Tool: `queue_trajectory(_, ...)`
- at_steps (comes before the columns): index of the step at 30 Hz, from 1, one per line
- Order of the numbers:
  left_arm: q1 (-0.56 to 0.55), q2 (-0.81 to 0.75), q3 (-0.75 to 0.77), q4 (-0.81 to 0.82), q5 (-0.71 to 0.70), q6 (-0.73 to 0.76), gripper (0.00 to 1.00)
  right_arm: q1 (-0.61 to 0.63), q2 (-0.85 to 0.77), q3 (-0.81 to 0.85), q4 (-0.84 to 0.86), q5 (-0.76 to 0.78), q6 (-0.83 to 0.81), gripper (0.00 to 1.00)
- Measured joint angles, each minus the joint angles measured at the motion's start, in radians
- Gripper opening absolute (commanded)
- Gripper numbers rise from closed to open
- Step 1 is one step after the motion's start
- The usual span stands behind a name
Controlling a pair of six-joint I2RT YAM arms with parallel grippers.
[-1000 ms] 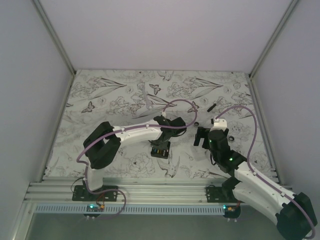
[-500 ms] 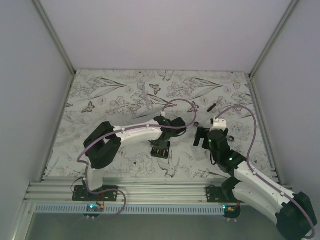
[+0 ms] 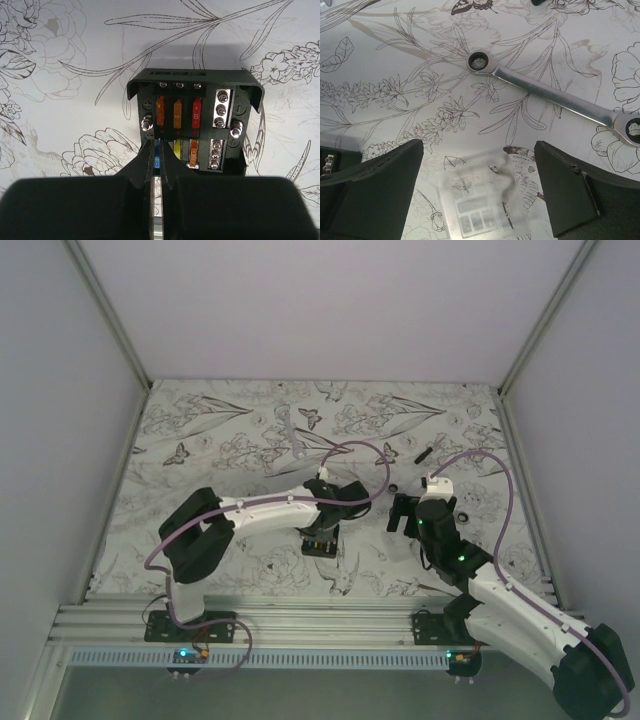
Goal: Snap on the fuse box
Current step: Install the fuse at the fuse box base.
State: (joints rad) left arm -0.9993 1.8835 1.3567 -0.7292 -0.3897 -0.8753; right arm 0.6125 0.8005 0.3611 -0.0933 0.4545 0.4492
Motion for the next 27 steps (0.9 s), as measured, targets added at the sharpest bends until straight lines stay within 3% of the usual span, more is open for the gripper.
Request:
queue_trajectory(6,-0.004,-0.021,-0.025,0.005,-0.002,-0.017,0.00,0.000,0.003,0.000,0.000,0.000,0.000,1.00)
queue_trajectory(16,-0.009,-0.039,-0.047,0.003,-0.001,-0.041,0.15,0.000,0.006,0.000,0.000,-0.006,0.000,1.00)
queue_trajectory(27,-0.009,-0.066,-0.060,0.003,-0.001,-0.050,0.17,0.000,0.006,0.000,0.000,-0.012,0.000,1.00)
